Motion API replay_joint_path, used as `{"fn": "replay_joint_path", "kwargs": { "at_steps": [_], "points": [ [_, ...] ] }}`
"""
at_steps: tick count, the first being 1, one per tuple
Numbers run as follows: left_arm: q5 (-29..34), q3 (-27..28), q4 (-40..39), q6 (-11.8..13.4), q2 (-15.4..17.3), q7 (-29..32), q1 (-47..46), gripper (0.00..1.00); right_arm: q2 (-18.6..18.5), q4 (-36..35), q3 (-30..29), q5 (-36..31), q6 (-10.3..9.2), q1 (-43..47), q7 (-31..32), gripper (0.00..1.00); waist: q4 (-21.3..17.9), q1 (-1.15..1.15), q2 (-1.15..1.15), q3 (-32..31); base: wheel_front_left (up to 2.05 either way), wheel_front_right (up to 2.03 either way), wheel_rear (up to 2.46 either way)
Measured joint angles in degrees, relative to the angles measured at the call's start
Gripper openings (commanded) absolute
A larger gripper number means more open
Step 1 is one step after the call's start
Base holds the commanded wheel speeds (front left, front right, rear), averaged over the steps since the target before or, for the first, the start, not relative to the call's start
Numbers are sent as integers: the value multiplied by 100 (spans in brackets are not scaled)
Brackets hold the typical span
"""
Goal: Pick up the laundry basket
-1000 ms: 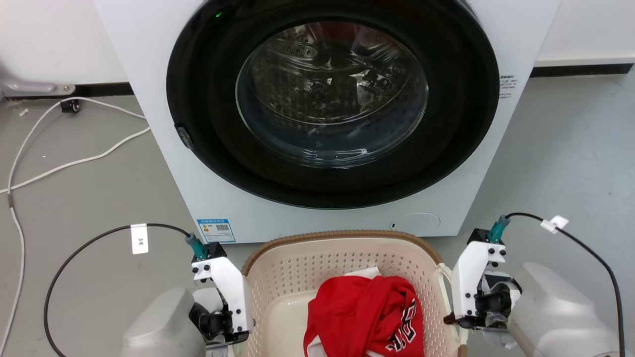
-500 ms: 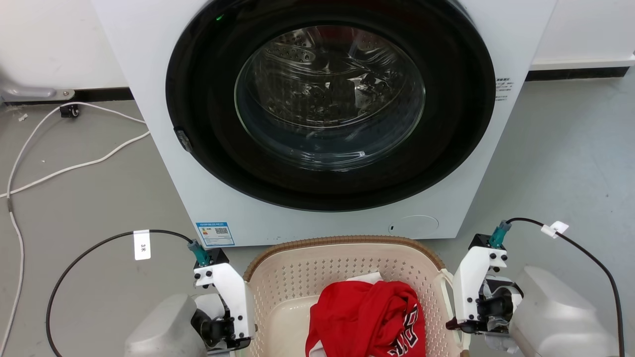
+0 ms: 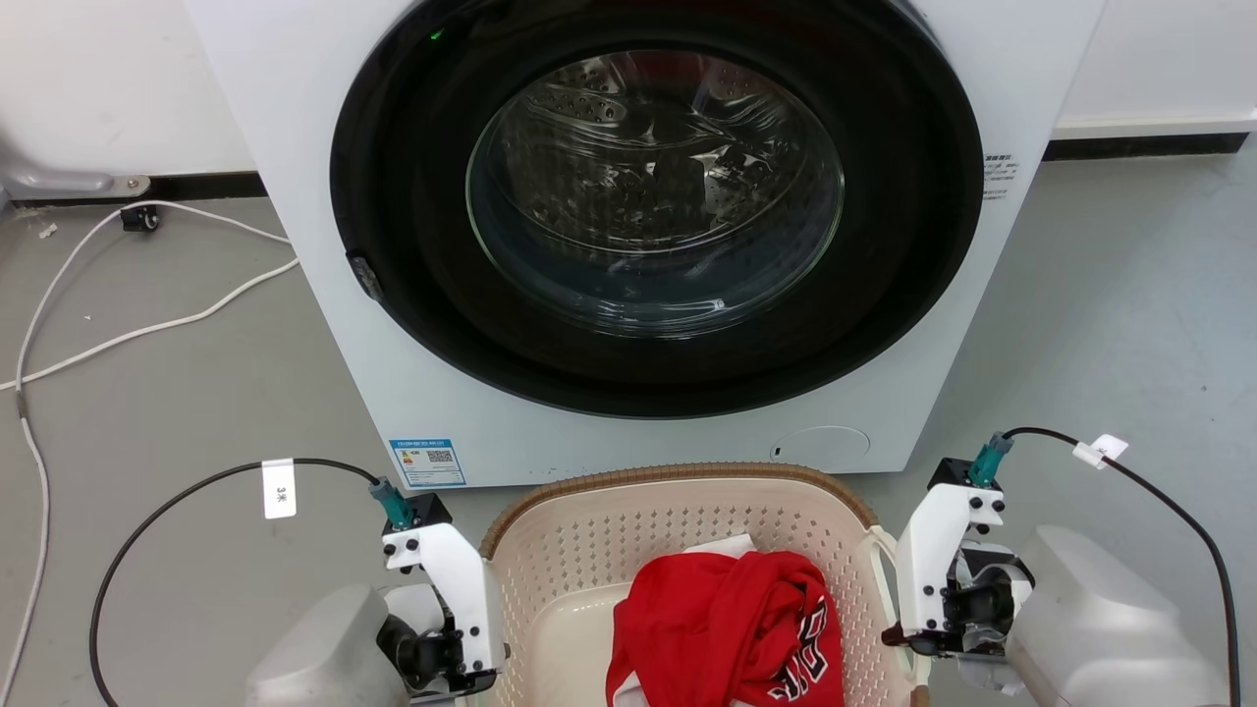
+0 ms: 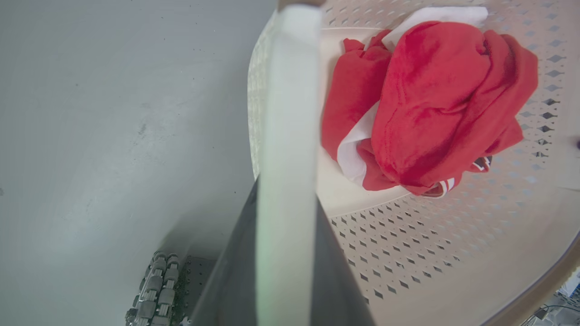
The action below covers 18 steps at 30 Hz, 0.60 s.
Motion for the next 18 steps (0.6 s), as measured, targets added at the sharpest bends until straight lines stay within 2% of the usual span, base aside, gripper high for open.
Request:
{"fn": "replay_joint_path", "kwargs": {
  "at_steps": [18],
  "points": [
    [-168, -196, 5, 0, 45, -53, -9, 0, 62, 3, -371, -289, -1, 38, 46, 0, 7, 0, 0, 2, 0, 0, 0]
  ]
}}
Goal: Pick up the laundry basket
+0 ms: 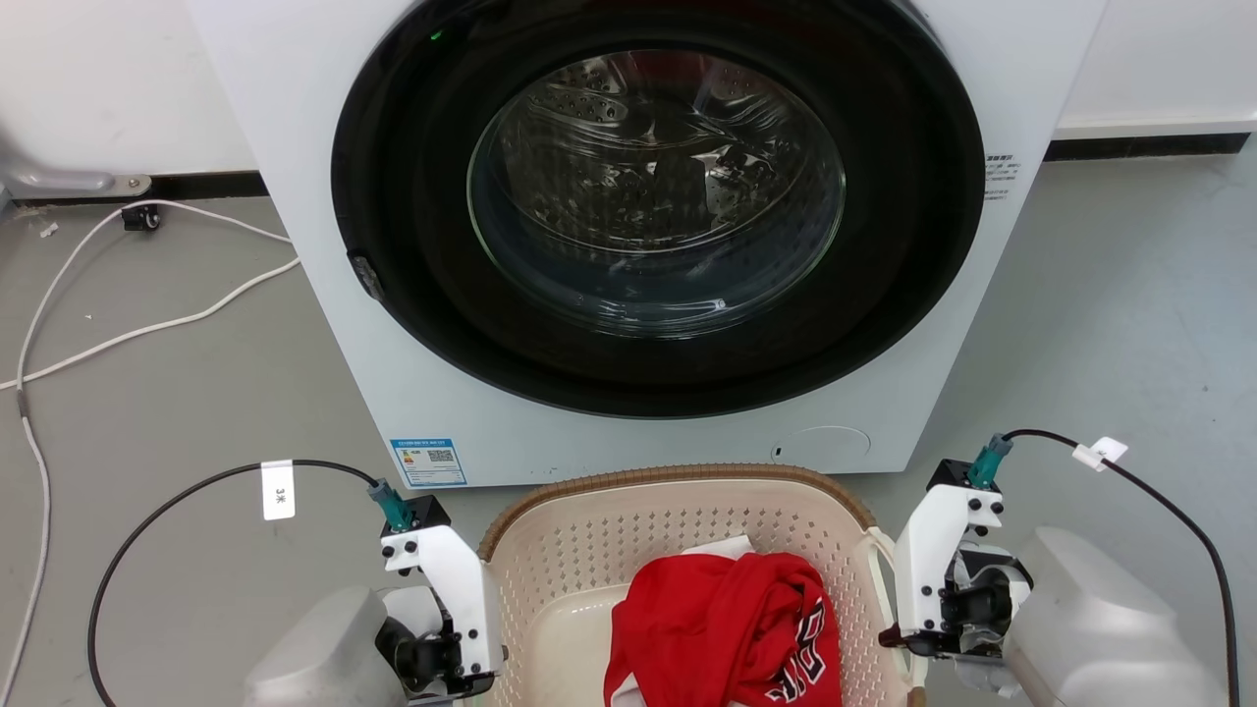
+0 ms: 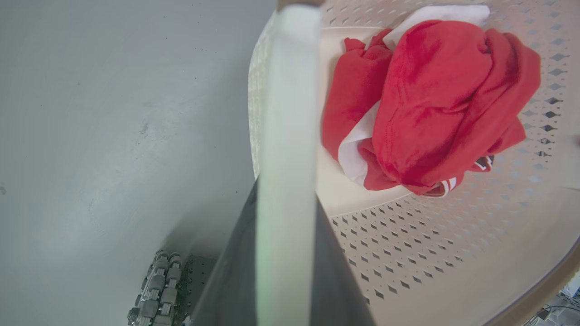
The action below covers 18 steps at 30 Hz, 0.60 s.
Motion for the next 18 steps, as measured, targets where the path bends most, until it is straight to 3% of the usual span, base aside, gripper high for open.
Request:
{"fn": "replay_joint_path", "kwargs": {
  "at_steps": [18],
  "points": [
    [-157, -191, 5, 0, 36, -97, -1, 0, 55, -1, -387, -297, 0, 94, 51, 0, 10, 0, 0, -33, 0, 0, 0]
  ]
}}
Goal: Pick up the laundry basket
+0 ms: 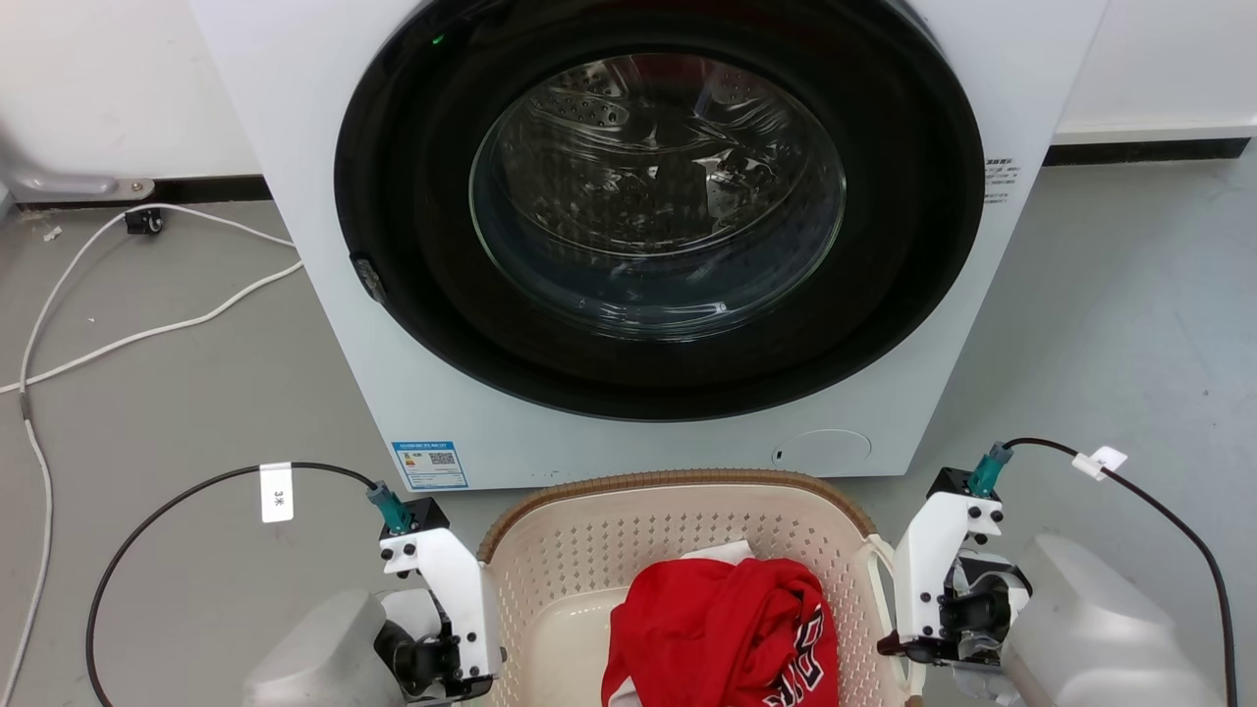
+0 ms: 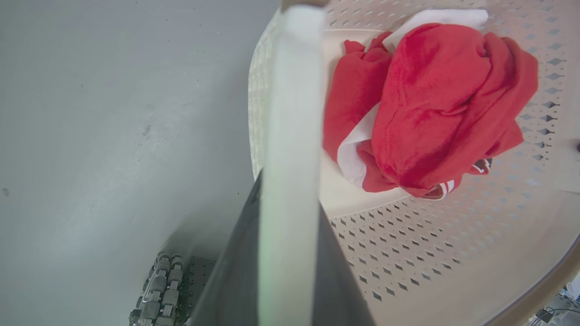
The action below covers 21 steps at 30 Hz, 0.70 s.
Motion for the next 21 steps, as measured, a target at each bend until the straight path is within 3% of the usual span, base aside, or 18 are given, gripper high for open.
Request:
{"fn": "replay_joint_path", "kwargs": {
  "at_steps": [21],
  "points": [
    [-179, -189, 14, 0, 13, -53, -26, 0, 41, 0, -461, -376, 0, 44, 75, 0, 17, 0, 0, -18, 0, 0, 0]
  ]
}}
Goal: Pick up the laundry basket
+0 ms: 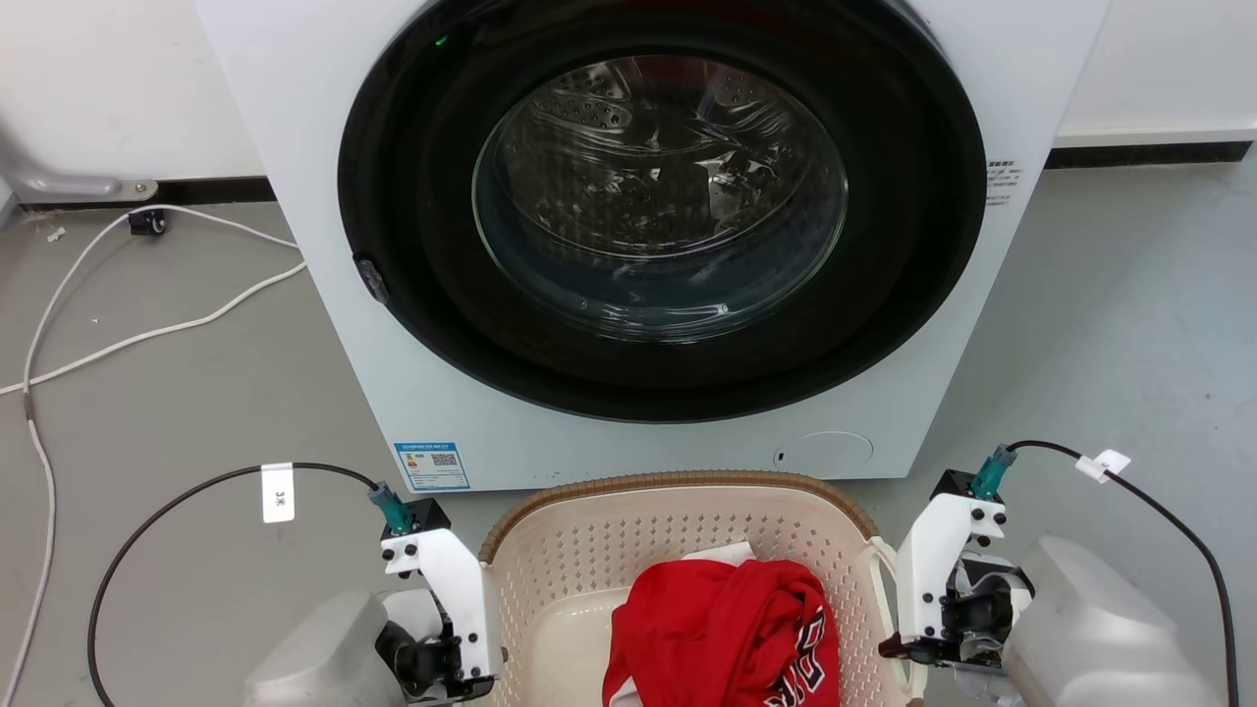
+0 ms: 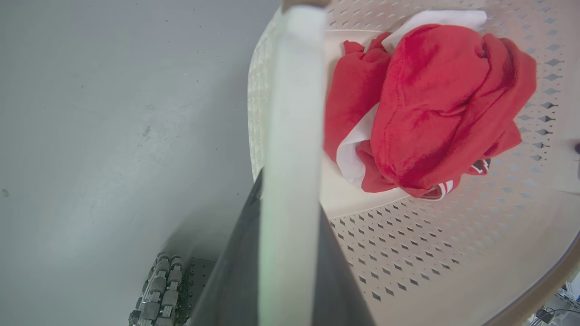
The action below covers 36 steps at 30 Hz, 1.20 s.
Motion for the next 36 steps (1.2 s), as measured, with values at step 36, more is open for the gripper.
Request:
{"fn": "replay_joint_path", "kwargs": {
  "at_steps": [36],
  "points": [
    [-290, -315, -41, 0, 68, -110, -3, 0, 100, -1, -736, -656, 1, 53, 83, 0, 10, 0, 0, 13, 0, 0, 0]
  ]
}}
